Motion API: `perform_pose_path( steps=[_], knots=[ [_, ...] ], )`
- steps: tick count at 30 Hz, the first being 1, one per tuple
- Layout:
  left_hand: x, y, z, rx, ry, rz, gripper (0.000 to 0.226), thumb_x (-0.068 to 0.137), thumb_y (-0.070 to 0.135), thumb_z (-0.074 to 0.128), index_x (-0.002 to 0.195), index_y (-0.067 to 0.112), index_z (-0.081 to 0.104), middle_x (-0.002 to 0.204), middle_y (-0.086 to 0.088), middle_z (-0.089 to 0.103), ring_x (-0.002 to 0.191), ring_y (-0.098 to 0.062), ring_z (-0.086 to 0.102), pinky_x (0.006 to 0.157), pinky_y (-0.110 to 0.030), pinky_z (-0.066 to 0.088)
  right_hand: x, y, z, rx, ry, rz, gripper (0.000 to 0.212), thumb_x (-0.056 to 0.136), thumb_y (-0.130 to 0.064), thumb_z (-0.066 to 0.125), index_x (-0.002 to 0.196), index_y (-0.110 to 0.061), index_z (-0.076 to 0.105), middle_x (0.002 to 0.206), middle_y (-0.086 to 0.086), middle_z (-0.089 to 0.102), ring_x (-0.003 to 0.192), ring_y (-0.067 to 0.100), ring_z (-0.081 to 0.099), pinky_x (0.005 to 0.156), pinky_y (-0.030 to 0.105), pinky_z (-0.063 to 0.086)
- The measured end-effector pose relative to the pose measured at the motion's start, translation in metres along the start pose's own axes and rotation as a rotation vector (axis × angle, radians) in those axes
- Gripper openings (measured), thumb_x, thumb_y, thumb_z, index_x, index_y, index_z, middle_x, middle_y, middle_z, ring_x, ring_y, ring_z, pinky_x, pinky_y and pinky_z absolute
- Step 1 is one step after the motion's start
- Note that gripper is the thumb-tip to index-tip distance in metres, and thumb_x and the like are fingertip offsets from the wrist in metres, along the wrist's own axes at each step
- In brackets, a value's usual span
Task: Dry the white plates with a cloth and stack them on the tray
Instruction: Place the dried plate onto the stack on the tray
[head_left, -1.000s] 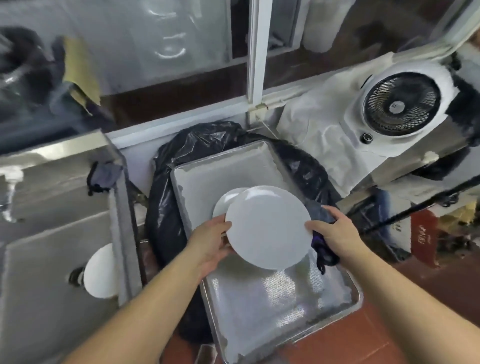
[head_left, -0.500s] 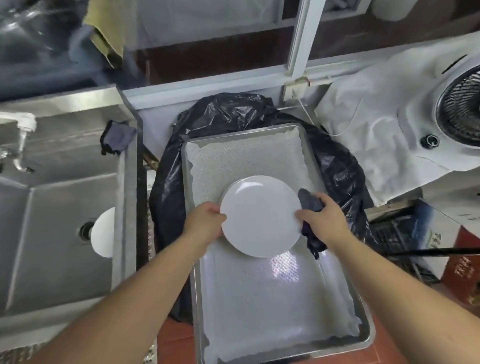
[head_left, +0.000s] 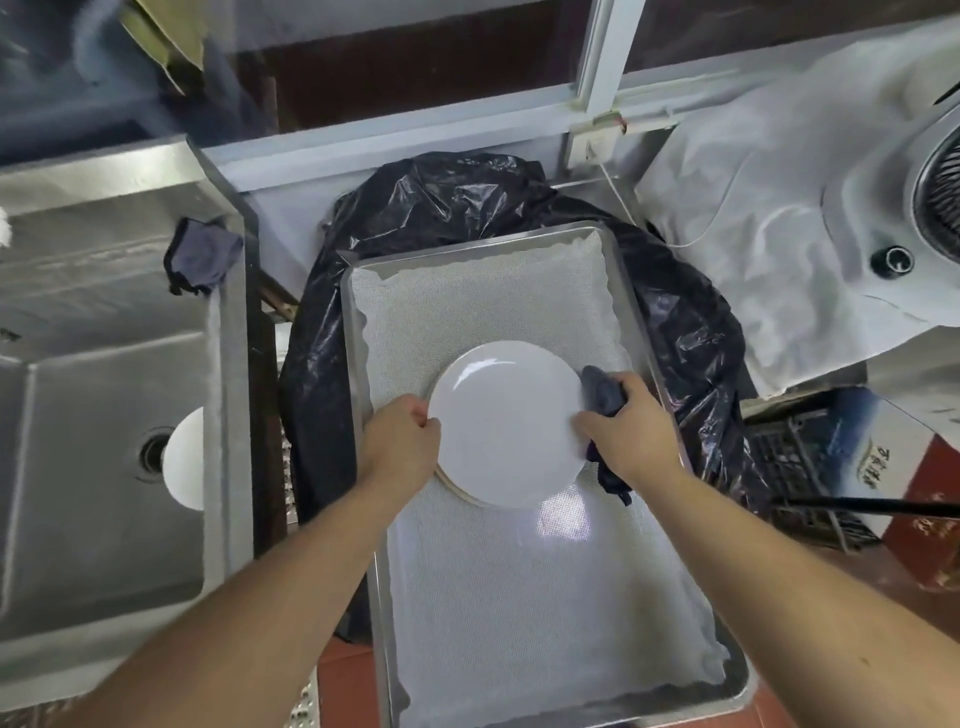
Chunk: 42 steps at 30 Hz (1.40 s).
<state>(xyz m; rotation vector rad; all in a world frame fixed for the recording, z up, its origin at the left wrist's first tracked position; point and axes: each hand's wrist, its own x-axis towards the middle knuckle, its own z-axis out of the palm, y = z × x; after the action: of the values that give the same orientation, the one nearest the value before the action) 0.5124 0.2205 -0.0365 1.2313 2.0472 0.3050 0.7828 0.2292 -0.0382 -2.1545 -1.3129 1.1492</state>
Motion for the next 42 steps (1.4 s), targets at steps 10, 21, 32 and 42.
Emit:
perform_pose_path(
  steps=[10, 21, 32, 42],
  knots=[
    [-0.003, -0.005, 0.008, 0.079, 0.113, 0.047, 0.009, 0.098, 0.015, 0.060, 0.099, 0.015, 0.069, 0.091, 0.003, 0.069, 0.074, -0.011, 0.060, 0.058, -0.024, 0.044, 0.003, -0.008, 0.008, -0.119, -0.009, 0.015, 0.036, 0.078, -0.026, 0.067, 0.106, -0.036, 0.047, 0.086, -0.010, 0.066, 0.076, 0.012, 0.062, 0.059, 0.034, 0.049],
    [-0.001, -0.005, 0.008, 0.068, 0.096, 0.008, 0.012, 0.099, 0.015, 0.058, 0.104, 0.016, 0.068, 0.102, -0.001, 0.069, 0.086, -0.022, 0.065, 0.070, -0.034, 0.054, 0.002, -0.004, -0.004, -0.054, 0.043, 0.043, 0.032, 0.082, -0.029, 0.069, 0.109, -0.037, 0.054, 0.087, -0.012, 0.065, 0.077, 0.008, 0.061, 0.057, 0.028, 0.043],
    [-0.037, -0.013, -0.013, 0.186, -0.037, -0.004, 0.019, 0.100, 0.035, 0.051, 0.099, 0.020, 0.064, 0.103, 0.002, 0.064, 0.082, -0.021, 0.065, 0.075, -0.044, 0.062, -0.037, 0.006, -0.036, -0.164, 0.080, 0.005, 0.033, 0.085, -0.032, 0.067, 0.113, -0.037, 0.050, 0.089, -0.010, 0.063, 0.075, 0.009, 0.059, 0.057, 0.029, 0.043],
    [-0.109, -0.048, -0.049, 0.378, -0.006, 0.099, 0.031, 0.104, 0.041, 0.050, 0.120, 0.019, 0.065, 0.122, -0.003, 0.060, 0.099, -0.022, 0.061, 0.084, -0.041, 0.057, -0.089, -0.022, -0.033, -0.419, -0.001, -0.171, 0.029, 0.085, -0.028, 0.063, 0.113, -0.029, 0.057, 0.086, -0.005, 0.064, 0.073, 0.019, 0.062, 0.057, 0.033, 0.046]
  ],
)
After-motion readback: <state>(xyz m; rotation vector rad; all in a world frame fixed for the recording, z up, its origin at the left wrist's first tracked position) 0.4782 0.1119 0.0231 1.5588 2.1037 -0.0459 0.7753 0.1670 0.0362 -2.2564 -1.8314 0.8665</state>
